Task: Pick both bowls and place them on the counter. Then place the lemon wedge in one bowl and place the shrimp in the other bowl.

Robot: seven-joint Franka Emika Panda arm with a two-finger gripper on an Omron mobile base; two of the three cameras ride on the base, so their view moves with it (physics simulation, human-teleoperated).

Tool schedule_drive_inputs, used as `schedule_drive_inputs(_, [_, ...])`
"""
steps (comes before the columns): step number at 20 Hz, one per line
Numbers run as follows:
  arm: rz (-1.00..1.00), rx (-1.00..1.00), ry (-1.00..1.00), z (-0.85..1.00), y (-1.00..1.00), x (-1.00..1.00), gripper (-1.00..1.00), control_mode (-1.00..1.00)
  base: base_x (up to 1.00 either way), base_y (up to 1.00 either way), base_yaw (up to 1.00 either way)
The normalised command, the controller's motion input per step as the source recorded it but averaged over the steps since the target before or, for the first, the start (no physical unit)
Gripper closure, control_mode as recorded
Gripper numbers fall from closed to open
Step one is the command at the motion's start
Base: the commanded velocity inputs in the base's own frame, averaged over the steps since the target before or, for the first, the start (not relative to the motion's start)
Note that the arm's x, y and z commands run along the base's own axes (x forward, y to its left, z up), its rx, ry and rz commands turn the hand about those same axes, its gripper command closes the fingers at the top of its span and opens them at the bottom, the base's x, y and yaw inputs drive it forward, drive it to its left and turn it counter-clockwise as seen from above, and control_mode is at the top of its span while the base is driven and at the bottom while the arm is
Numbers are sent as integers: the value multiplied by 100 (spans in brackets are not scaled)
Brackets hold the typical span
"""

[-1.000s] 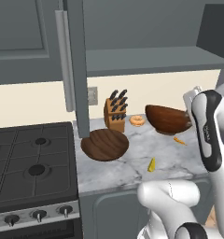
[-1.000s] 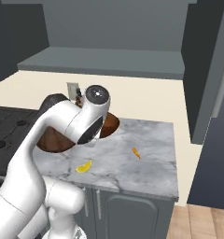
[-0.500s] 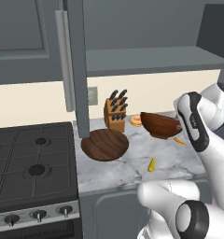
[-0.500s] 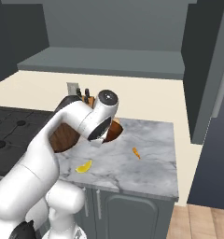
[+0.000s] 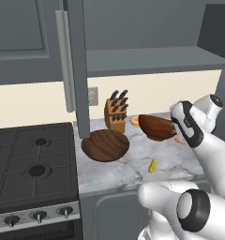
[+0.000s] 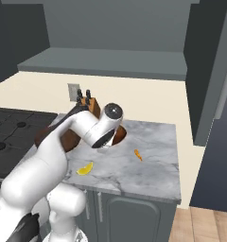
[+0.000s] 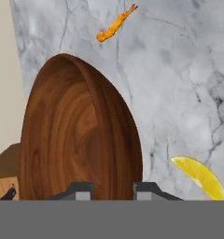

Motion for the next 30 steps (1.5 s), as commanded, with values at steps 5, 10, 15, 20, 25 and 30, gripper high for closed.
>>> schedule_drive_inputs(5, [1,-1,-2,-46,0,27,100,-100,0,0,0])
schedule_drive_inputs(10, [4,0,0,-53,0,28,100,-100,0,0,0])
schedule_drive_inputs(15, [5,0,0,-36,-2,31,100,-100,0,0,0])
schedule_drive_inputs(20, [7,0,0,-20,0,24,100,-100,0,0,0])
schedule_drive_inputs(25, [9,-3,0,-24,0,8,100,-100,0,0,0])
schedule_drive_inputs(30, [10,-3,0,-38,0,-15,100,-100,0,0,0])
